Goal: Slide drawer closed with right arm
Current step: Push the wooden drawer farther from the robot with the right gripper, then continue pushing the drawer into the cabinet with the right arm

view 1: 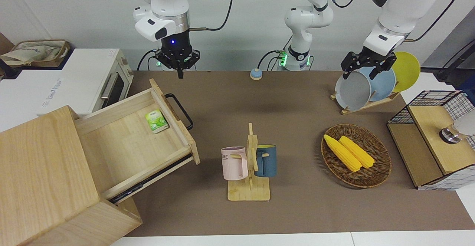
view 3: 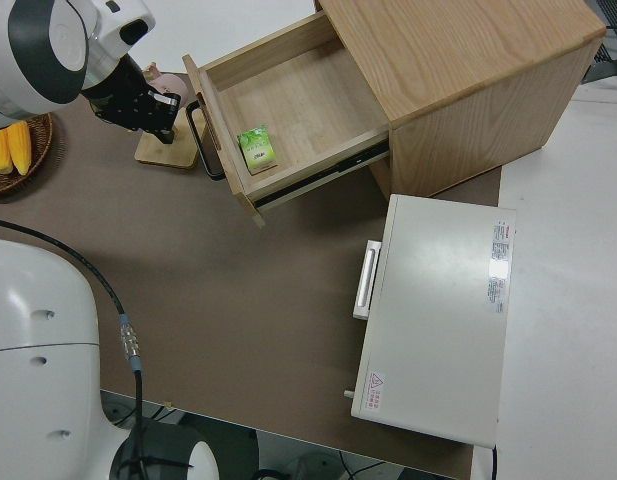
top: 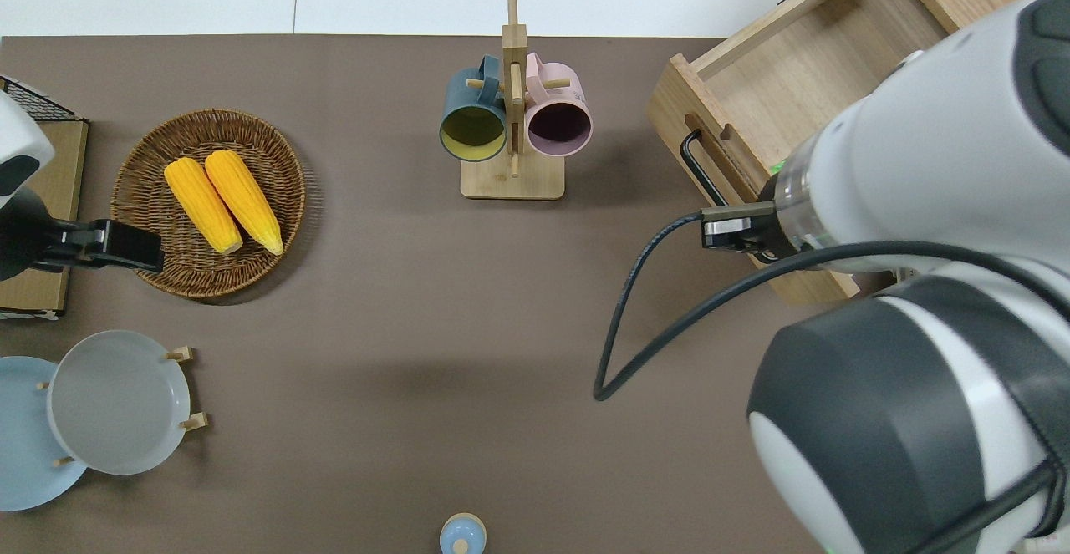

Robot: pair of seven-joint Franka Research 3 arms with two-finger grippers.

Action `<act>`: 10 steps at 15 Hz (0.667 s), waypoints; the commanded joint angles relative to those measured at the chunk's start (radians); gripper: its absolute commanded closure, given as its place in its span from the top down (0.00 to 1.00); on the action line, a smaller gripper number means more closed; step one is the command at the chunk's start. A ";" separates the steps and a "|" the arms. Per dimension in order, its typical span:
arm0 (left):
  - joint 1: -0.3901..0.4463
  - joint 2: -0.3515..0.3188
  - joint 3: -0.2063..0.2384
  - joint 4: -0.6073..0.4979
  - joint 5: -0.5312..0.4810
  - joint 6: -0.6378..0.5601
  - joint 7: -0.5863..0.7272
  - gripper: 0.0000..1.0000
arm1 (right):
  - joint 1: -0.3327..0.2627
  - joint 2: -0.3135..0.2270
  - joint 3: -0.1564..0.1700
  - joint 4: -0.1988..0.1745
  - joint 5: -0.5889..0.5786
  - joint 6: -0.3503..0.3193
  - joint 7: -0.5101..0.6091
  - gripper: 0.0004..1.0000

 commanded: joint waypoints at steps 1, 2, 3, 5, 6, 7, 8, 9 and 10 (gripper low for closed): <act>0.005 0.011 -0.007 0.026 0.017 -0.020 0.010 0.99 | 0.042 -0.002 0.002 -0.007 -0.003 0.005 0.159 0.00; 0.005 0.011 -0.007 0.026 0.017 -0.020 0.010 0.99 | 0.056 0.004 0.002 -0.012 -0.002 0.010 0.209 0.00; 0.005 0.011 -0.007 0.026 0.017 -0.020 0.010 0.99 | 0.058 0.007 0.001 -0.018 0.003 0.022 0.249 0.00; 0.005 0.011 -0.007 0.026 0.017 -0.020 0.010 0.99 | 0.059 0.007 0.002 -0.047 0.011 0.045 0.331 0.00; 0.005 0.011 -0.007 0.024 0.017 -0.020 0.010 0.99 | 0.059 0.007 0.002 -0.074 0.018 0.067 0.384 0.00; 0.005 0.011 -0.007 0.024 0.017 -0.020 0.010 0.99 | 0.056 0.012 0.002 -0.097 0.033 0.087 0.432 0.00; 0.005 0.011 -0.007 0.026 0.017 -0.020 0.010 0.99 | 0.056 0.025 0.002 -0.111 0.047 0.102 0.489 0.00; 0.005 0.011 -0.007 0.026 0.017 -0.020 0.010 0.99 | 0.056 0.041 0.002 -0.111 0.047 0.105 0.554 0.00; 0.005 0.011 -0.007 0.024 0.017 -0.020 0.010 0.99 | 0.055 0.057 0.002 -0.111 0.049 0.105 0.601 0.00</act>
